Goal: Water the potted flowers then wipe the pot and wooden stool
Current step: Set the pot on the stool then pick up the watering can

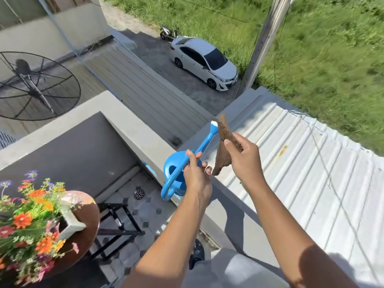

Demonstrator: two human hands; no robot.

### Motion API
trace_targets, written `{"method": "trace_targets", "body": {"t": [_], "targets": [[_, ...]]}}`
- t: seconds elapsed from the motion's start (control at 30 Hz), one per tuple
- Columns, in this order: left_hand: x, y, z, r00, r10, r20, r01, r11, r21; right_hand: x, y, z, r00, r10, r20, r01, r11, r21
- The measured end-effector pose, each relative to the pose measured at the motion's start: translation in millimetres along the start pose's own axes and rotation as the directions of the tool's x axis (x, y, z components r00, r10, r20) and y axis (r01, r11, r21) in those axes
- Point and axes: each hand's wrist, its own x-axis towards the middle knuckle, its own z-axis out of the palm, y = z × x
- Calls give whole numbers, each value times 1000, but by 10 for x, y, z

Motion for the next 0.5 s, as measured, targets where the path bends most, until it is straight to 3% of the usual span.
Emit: {"method": "trace_targets", "body": {"t": [0.13,0.27,0.5], "targets": [[27,72,-75,992,122,-26,-119,989,92,49,-14,97,998,-15,68,14,1000,10],[55,408,-395,957,280,-76,-239,908,343,21,-132,301,990,-33,139,31,999,17],[100,1172,-1135,940,341,-36,-268,797,541,-204,-230,986,951,-12,309,8,1000,12]]}}
